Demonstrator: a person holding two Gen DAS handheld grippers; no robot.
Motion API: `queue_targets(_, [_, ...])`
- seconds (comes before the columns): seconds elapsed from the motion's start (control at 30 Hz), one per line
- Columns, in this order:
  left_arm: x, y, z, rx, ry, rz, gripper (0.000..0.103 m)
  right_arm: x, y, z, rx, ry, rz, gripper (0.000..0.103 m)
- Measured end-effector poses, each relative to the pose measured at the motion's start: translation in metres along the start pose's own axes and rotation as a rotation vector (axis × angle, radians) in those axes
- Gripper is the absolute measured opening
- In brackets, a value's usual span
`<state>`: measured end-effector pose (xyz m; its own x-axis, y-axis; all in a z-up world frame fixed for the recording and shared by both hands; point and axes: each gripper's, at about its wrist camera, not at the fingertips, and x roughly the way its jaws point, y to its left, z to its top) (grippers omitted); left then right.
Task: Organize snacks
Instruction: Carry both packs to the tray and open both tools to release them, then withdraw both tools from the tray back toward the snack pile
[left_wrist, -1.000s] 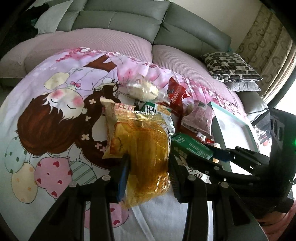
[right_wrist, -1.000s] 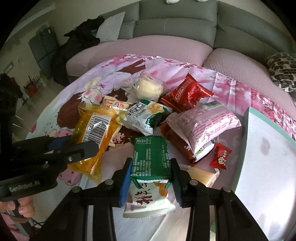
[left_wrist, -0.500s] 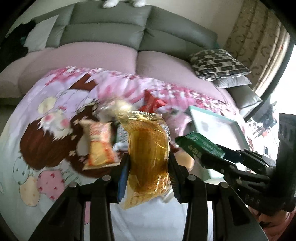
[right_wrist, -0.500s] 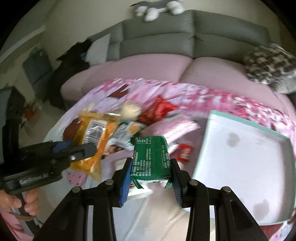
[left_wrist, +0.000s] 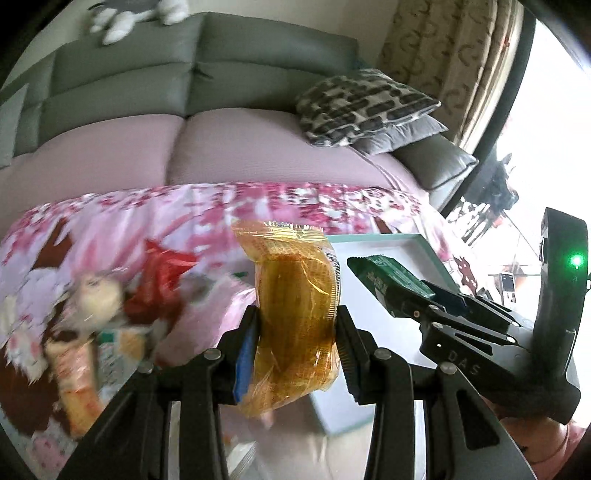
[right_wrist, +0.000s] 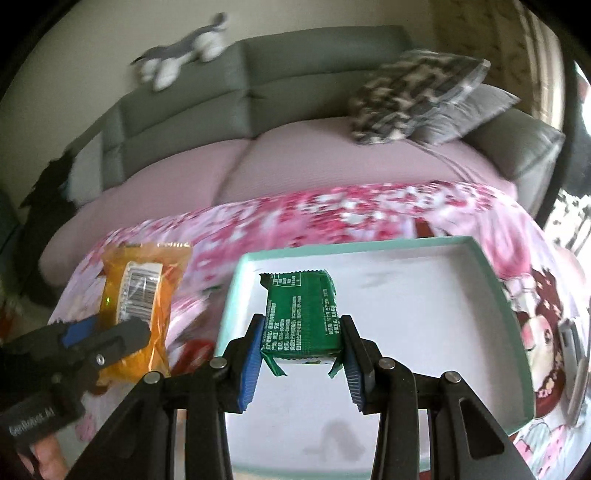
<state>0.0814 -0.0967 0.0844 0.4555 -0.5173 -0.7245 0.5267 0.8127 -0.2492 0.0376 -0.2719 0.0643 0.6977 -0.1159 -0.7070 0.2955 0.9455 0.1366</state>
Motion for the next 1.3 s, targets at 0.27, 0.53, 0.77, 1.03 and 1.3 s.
queue_targets(0.27, [0.072,-0.017,0.015,0.003,0.088,-0.017,0.042,0.028,-0.04,0.006,0.101,0.01,-0.11,0.042])
queue_targets(0.53, [0.117,-0.021,0.022,-0.001,0.138,-0.015,0.042,0.053,-0.059,0.011,0.146,0.028,-0.152,0.042])
queue_targets(0.77, [0.132,-0.018,0.025,-0.02,0.14,-0.018,0.042,0.066,-0.062,0.007,0.148,0.057,-0.156,0.042])
queue_targets(1.03, [0.119,-0.02,0.024,-0.028,0.131,-0.014,0.057,0.059,-0.055,0.009,0.121,0.041,-0.149,0.043])
queue_targets(1.3, [0.085,-0.016,0.017,-0.046,0.108,0.056,0.062,0.037,-0.048,0.005,0.107,0.063,-0.155,0.06])
